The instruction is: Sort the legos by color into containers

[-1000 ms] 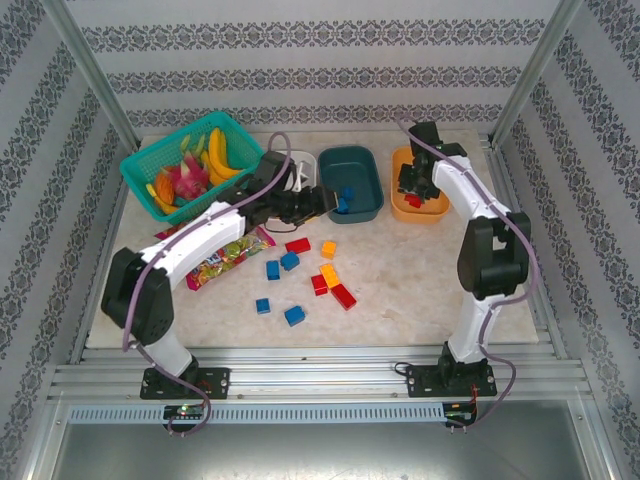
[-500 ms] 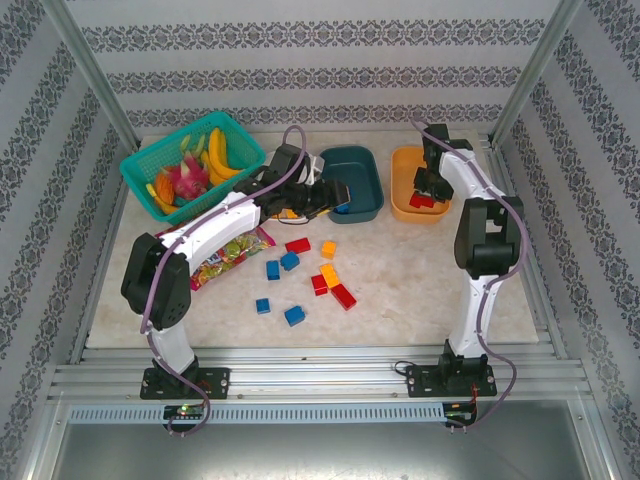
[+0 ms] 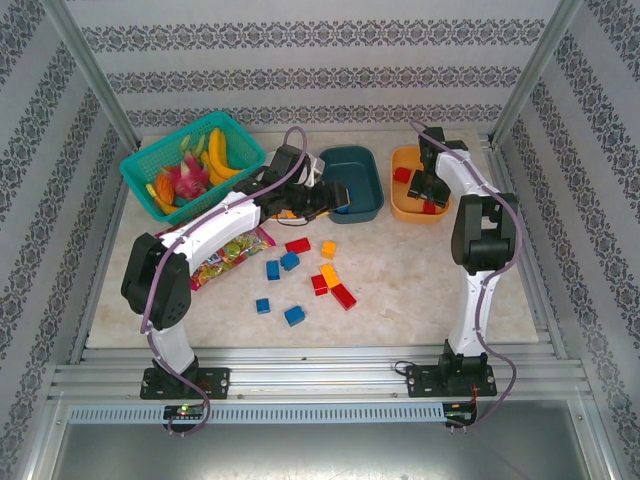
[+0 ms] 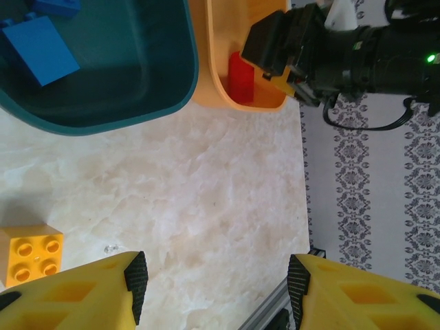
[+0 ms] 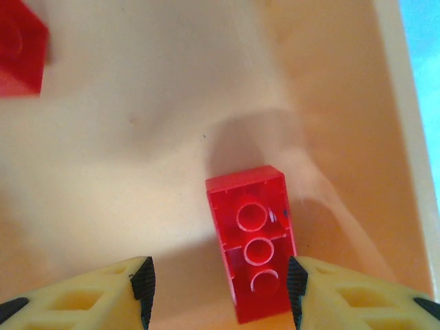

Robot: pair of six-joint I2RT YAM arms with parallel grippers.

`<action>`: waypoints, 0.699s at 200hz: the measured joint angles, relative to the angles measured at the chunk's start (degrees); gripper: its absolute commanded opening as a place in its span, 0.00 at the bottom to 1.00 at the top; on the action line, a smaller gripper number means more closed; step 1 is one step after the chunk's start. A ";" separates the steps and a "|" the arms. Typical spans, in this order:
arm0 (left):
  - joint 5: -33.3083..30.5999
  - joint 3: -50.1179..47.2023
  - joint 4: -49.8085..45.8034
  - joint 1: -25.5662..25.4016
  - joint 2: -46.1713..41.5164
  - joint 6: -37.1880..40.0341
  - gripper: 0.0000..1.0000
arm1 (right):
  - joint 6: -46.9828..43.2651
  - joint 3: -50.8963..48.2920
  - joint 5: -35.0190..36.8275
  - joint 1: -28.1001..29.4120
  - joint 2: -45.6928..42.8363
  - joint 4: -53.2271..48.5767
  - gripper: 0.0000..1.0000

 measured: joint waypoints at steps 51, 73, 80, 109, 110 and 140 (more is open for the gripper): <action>-1.70 0.02 -5.81 0.00 0.00 1.70 0.60 | -0.13 0.48 0.02 2.93 -7.17 -0.42 0.56; -3.43 0.02 -9.40 -0.02 0.00 4.15 0.61 | -0.72 -2.97 -0.07 7.72 -16.50 2.05 0.62; -4.15 0.02 -10.56 -0.09 0.00 5.03 0.62 | -0.85 -5.57 -0.52 9.73 -20.63 3.45 0.64; -8.11 0.96 -15.19 -1.31 1.16 8.81 0.62 | -0.57 -22.64 -7.61 16.46 -38.95 12.17 0.70; -8.22 1.05 -15.32 -1.40 1.22 8.87 0.62 | -0.59 -23.21 -7.87 16.55 -39.39 12.50 0.71; -13.33 6.10 -19.21 -4.46 7.10 11.96 0.62 | 1.44 -44.87 -19.52 18.23 -54.47 20.83 0.74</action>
